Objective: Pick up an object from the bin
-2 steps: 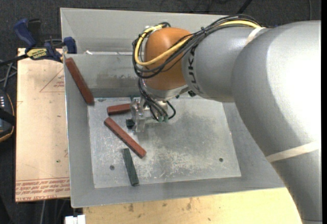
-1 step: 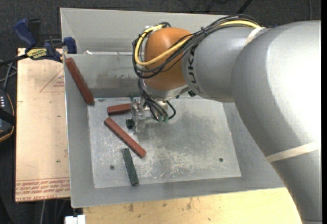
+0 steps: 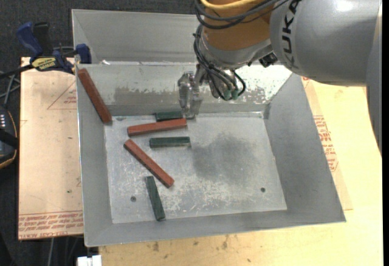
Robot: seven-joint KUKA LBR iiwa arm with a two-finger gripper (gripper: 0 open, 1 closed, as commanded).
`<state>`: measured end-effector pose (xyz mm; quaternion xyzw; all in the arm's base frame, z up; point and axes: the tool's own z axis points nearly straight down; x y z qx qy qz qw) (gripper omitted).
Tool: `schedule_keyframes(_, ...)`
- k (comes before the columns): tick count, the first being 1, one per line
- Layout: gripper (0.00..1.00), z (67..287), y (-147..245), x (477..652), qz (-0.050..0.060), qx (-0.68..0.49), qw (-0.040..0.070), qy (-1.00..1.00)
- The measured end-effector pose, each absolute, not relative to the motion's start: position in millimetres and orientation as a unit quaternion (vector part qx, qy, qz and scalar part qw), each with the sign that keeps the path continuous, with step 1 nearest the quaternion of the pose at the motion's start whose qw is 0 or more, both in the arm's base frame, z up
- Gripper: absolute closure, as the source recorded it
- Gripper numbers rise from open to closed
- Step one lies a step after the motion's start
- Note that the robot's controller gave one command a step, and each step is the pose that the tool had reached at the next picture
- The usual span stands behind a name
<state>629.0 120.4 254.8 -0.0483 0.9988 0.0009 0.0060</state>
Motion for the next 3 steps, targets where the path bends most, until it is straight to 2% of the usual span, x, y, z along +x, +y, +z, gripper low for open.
schedule_keyframes(1,0.0,251,120,627.4,0.001,-0.048,0.002,0.999)
schedule_keyframes(2,0.0,251,120,627.4,0.001,-0.048,0.002,0.999)
schedule_keyframes(3,0.0,197,109,627.9,0.001,-0.072,0.004,0.997)
